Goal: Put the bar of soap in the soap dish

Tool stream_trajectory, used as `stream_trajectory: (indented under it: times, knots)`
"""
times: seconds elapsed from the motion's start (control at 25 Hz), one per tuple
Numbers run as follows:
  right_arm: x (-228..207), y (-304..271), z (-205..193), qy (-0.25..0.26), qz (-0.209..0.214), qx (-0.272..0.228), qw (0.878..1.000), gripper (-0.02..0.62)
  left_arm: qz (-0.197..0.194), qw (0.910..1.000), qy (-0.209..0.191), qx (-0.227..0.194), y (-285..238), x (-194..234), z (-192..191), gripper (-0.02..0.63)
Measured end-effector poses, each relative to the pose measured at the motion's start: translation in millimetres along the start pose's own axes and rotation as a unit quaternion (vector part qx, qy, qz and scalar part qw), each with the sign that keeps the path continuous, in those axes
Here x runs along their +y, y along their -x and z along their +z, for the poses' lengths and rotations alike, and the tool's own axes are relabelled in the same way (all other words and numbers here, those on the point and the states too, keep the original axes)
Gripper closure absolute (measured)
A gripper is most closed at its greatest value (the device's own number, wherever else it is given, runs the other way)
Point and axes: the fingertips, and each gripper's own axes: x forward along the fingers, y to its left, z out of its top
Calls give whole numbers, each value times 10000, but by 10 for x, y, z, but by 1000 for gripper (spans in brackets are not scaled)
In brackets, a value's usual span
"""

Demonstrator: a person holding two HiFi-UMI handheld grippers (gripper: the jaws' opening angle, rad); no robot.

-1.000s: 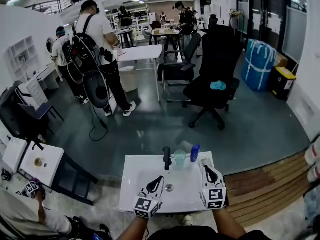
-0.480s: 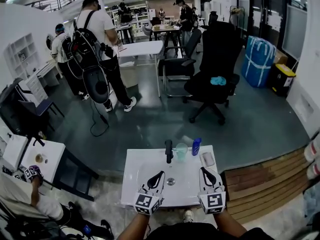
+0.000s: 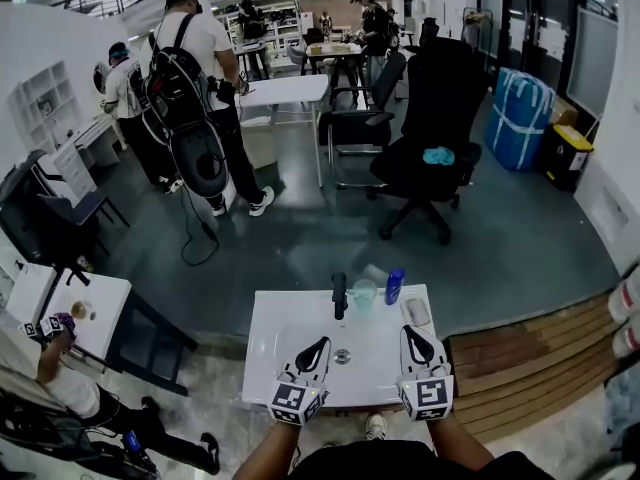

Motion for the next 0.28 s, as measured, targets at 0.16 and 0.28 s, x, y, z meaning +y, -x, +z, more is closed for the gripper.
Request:
stream_trajectory:
  times: [0.16,0.28]
  knots:
    - [29,-9,-13,58,71,41,9999,577,61,10000,66,24,22,40,-29,584]
    - [13,-32,-23,97,102,9,9999,578,127,9999,70,47,23,96,-38,584]
